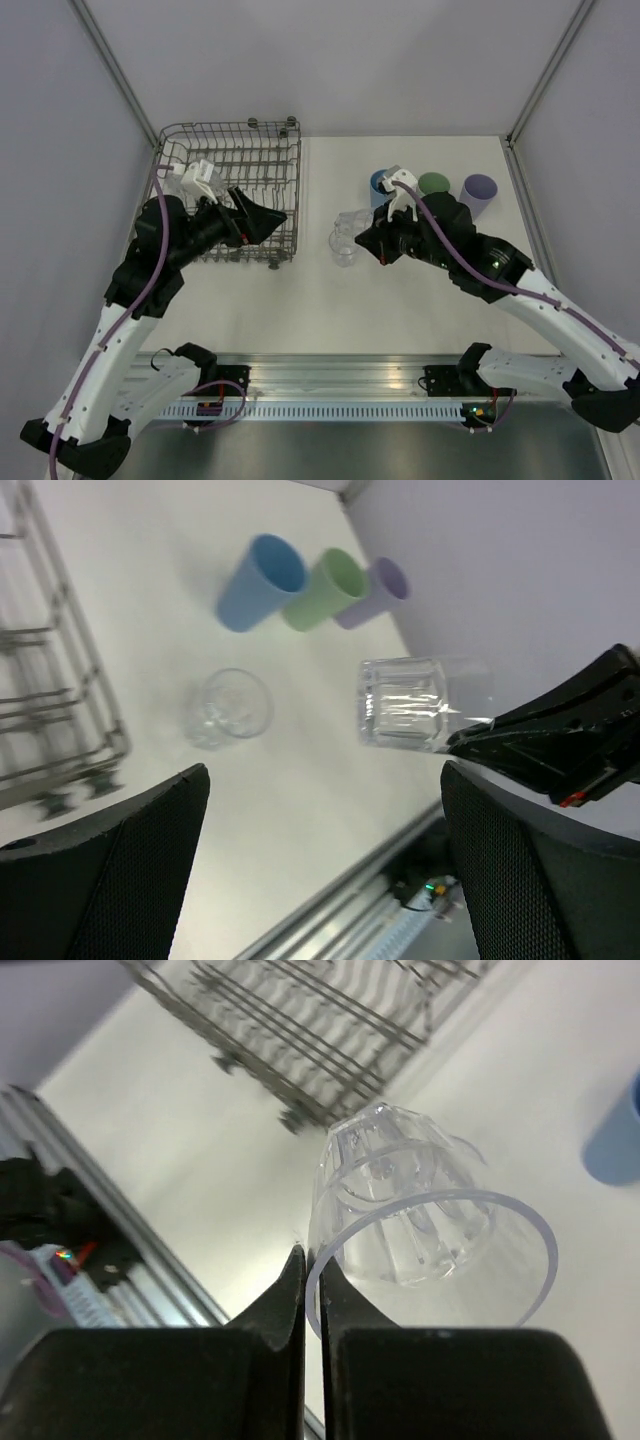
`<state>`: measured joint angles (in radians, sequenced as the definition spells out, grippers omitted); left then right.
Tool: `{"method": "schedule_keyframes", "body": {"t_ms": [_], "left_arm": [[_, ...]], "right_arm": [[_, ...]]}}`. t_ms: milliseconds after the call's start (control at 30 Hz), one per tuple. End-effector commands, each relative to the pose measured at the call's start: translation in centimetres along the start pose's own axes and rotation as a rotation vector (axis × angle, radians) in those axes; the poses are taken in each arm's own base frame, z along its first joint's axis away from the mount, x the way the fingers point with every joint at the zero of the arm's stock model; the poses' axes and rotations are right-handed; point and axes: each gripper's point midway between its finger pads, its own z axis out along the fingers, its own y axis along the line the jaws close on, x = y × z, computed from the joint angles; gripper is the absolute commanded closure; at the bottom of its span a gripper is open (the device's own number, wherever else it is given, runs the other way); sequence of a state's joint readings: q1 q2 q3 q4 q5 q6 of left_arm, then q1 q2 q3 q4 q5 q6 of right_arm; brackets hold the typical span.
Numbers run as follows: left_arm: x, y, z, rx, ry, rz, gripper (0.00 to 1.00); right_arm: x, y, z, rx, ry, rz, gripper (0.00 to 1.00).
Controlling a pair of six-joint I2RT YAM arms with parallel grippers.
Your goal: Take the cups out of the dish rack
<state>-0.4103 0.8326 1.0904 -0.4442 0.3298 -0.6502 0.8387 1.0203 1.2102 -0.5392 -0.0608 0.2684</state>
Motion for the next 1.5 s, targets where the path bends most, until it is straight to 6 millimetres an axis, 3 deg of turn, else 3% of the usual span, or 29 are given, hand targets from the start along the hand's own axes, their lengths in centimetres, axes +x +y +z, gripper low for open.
{"method": "schedule_keyframes", "body": {"t_ms": [0,267,567,967,1333,1467], "left_arm": [[-0.4,5.3,-3.2,-0.3,-0.017,0.193,0.0],[0.0,9.2,-6.4,-0.498,0.0,0.344,0.0],[1.0,12.1,-8.1,-0.599,-0.079,0.368,0.0],[2.7,13.7,-7.0,-0.612,-0.05,0.332,0.0],[2.8,13.8,-7.0,-0.612,-0.049,0.328,0.0],[3.0,13.8,-6.9,-0.609,-0.044,0.327,0.0]], "right_arm": [[2.6,-5.2,0.1,0.26,0.175,-0.115,0.99],[6.9,-11.4,2.4,0.446,0.417,-0.097,1.0],[11.6,-15.5,5.6,0.503,0.635,-0.101,1.0],[14.2,-16.4,8.7,0.434,0.705,-0.089,1.0],[16.3,-17.2,9.5,0.45,0.777,-0.087,1.0],[16.4,-17.3,9.5,0.449,0.779,-0.088,0.94]]}}
